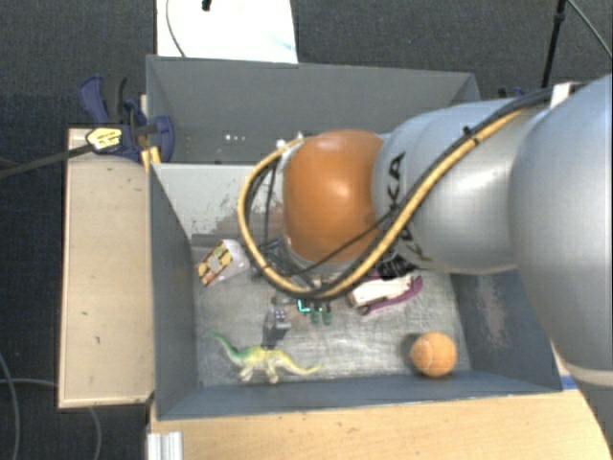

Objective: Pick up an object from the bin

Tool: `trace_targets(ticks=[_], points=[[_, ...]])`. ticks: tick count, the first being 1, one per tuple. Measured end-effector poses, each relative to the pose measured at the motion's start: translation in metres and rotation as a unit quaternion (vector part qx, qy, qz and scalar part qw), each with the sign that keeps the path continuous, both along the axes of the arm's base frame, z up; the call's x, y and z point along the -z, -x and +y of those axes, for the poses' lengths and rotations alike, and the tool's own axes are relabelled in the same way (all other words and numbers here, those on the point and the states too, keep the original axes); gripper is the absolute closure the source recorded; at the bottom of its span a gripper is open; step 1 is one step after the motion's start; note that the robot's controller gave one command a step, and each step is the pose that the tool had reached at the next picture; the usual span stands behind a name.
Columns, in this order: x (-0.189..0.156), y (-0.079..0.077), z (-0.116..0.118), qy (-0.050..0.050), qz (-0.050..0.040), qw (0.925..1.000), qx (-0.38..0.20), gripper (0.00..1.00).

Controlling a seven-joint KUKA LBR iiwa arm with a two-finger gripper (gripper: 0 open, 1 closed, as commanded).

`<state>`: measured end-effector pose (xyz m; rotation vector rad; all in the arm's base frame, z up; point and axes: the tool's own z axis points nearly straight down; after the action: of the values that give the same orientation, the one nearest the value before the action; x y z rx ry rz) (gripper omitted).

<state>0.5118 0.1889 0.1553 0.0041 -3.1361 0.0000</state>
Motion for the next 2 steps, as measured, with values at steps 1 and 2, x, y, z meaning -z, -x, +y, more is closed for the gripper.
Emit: trace_targets(ticks=[1, 2], points=[[-0.004, -0.002, -0.001, -0.001, -0.0036, 1.0000, 0.003, 0.00], [0.076, 0.031, 0.001, -0.002, -0.0052, 0.9998, -0.017, 0.00]])
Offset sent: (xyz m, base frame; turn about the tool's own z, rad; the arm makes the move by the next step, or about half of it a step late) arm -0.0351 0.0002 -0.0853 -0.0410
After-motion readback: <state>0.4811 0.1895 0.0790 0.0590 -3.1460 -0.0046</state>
